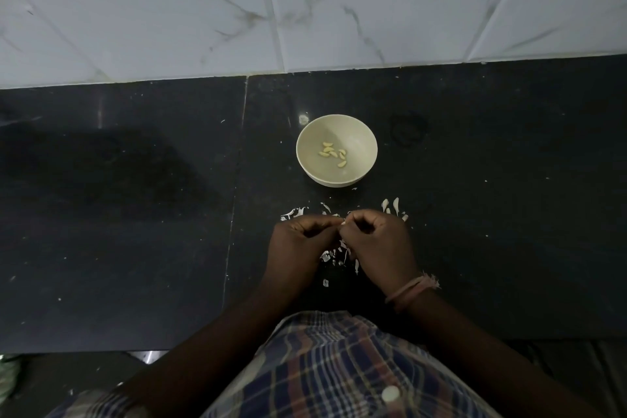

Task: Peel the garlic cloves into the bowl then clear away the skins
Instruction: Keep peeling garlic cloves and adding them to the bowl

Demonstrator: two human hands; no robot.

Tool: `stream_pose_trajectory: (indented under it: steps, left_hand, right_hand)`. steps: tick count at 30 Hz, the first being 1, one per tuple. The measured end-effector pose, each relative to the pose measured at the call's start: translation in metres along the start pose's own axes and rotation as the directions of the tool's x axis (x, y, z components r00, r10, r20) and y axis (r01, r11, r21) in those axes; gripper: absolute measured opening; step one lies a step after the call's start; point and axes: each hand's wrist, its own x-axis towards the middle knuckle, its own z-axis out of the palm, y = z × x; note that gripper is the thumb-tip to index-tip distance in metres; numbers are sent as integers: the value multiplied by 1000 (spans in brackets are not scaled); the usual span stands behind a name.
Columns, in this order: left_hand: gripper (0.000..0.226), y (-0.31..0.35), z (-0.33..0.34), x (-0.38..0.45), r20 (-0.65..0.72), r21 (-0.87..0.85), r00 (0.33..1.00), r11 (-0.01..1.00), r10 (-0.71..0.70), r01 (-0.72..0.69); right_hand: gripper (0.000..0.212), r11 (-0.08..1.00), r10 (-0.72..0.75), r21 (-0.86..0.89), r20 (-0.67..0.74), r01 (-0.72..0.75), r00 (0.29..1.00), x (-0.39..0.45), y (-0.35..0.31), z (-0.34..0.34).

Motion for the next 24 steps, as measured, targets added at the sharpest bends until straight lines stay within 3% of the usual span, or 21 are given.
stream_pose_trajectory:
  steps: [4,7,11,15,19,24]
  left_hand:
    - [17,1,-1,3,22,-52,1000,999,16,-15]
    - [14,-3,-1,8,69,-222,996,973,-56,70]
    - [15,-12,2,11,99,-441,987,884,-126,157]
    - [12,-12,1,13,100,-654,978,729,-184,203]
    - [21,-12,-5,16,91,-719,969,658,-228,222]
    - [21,-11,-4,8,139,-713,954,642,-267,283]
  right_hand:
    - [11,997,50,55,11,-51,999,5,-3,1]
    - [6,984,79,156,30,-83,996,8,-6,0]
    - [14,966,121,223,48,-128,992,8,-6,3]
    - [26,942,189,273,59,-197,980,6,-2,9]
    - [23,932,236,278,22,-233,971,5,5,8]
    - [25,970,133,210,-47,-120,990,5,-3,4]
